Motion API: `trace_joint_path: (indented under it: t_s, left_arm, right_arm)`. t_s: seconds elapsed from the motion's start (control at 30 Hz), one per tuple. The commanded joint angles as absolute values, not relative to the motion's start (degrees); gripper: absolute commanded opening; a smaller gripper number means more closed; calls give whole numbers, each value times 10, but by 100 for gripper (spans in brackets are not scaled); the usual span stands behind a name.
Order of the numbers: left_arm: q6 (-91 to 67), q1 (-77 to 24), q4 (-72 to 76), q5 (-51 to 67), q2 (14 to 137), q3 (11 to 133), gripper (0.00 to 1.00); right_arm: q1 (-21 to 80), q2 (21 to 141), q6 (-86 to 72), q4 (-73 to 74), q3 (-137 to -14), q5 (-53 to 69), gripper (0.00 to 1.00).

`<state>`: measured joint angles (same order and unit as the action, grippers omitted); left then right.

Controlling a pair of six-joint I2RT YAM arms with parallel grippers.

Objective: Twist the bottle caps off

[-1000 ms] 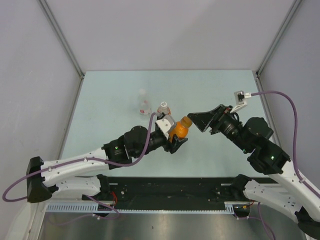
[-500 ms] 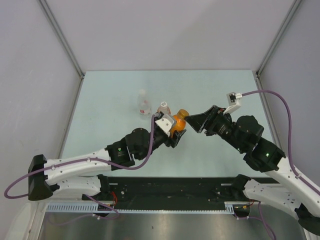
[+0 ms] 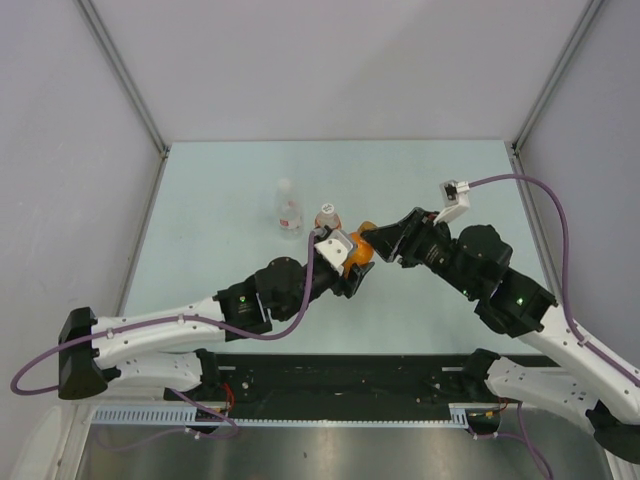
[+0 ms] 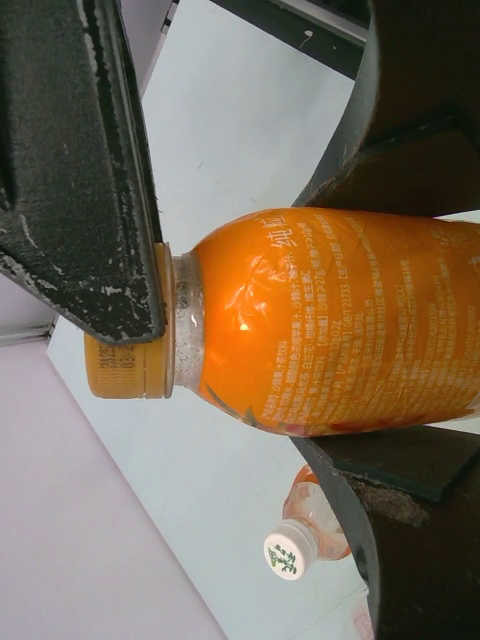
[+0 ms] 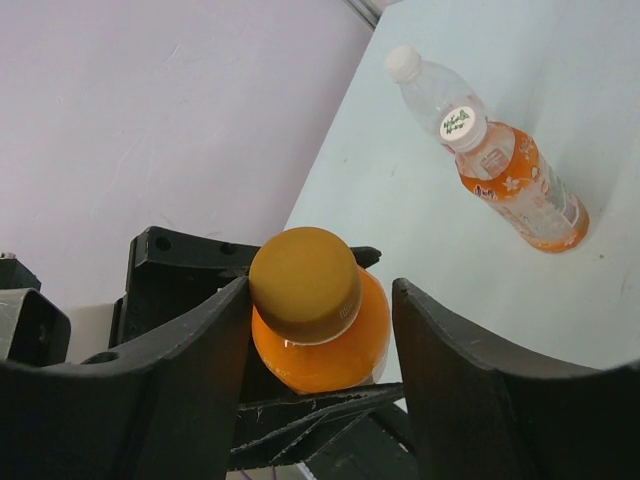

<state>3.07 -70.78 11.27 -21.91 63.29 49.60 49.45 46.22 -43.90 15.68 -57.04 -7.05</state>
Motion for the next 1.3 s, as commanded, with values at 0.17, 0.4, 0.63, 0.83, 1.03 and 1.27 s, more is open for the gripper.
trace_joint_path:
  t_s: [0.17,0.4,0.63,0.83,1.03,1.27]
  left_arm:
    - [35,-715,125,-200,629,501,0]
    - [26,-715,119,-192,625,499,0]
    - [15,-715,69,-62,599,517,0]
    - [-59,-661,86,161,557,520,0]
    - [-149,-595,128,379,553,533,0]
    - [-216,-564,172,536,571,548,0]
  right_arm:
    - [497,472,-415,122,-595,-82,52]
    - [502,474,-404,125,-594,-91,25]
    - [505,451,-358,101,-576,-66,0]
    - [504,419,-298,71,-563,7,0]
    - [504,399,-242,34,-552,146,0]
    - [505,386,-193,6,-540,295,0]
